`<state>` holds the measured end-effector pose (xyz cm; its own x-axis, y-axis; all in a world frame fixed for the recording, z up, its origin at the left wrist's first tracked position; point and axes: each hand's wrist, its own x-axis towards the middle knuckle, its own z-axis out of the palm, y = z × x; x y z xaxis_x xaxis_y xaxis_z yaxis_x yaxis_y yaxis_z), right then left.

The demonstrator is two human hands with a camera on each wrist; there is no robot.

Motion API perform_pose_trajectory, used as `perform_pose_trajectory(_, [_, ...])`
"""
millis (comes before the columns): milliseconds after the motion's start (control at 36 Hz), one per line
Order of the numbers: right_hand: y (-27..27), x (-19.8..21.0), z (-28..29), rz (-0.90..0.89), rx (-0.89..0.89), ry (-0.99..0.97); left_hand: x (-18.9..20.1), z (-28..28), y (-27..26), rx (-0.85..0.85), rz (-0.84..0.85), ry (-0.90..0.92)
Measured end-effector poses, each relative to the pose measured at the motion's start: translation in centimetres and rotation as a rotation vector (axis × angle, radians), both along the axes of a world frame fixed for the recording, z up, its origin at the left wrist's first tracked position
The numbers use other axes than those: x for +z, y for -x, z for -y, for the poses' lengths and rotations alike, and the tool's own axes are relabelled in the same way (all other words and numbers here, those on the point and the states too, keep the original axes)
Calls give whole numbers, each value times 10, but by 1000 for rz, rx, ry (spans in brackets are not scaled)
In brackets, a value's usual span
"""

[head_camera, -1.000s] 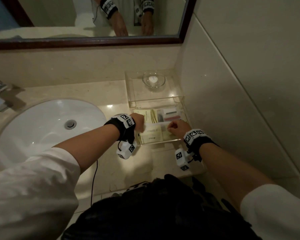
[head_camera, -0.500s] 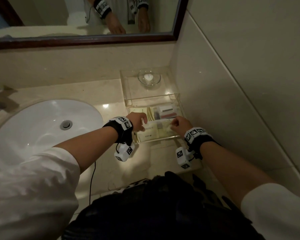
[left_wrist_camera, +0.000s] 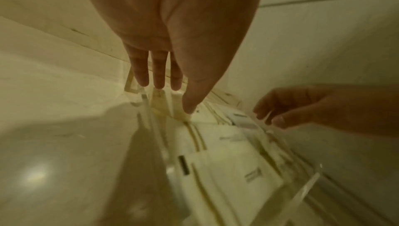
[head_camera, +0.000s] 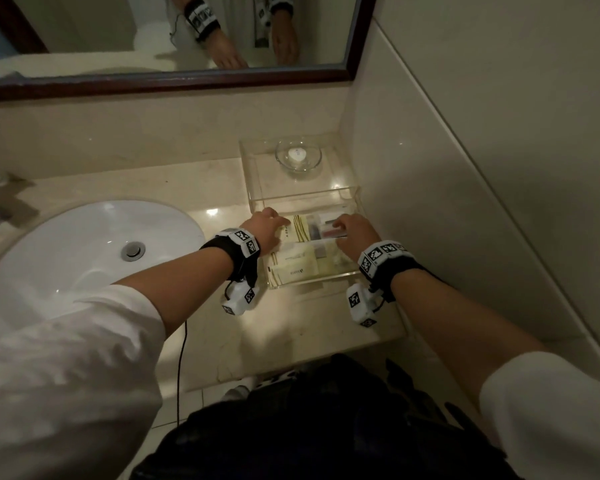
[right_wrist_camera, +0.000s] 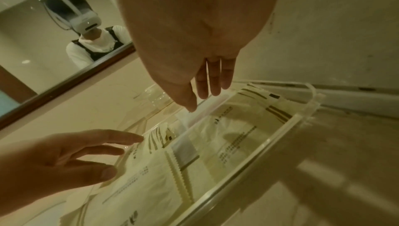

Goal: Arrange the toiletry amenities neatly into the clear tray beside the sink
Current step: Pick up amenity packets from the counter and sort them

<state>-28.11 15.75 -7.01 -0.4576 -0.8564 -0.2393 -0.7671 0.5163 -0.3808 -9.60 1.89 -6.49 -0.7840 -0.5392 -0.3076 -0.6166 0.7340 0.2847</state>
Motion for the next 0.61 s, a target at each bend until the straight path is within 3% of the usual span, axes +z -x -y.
perform_pose_trajectory(111, [4, -3, 6, -78, 37, -104, 0, -3, 0, -96, 93, 122])
perform_pose_trajectory(306, [5, -10, 15, -196, 131, -152, 2, -6, 6, -69, 128, 167])
perform_pose_trajectory(611, [5, -18, 14, -256, 10, -228, 2, -8, 10, -94, 165, 207])
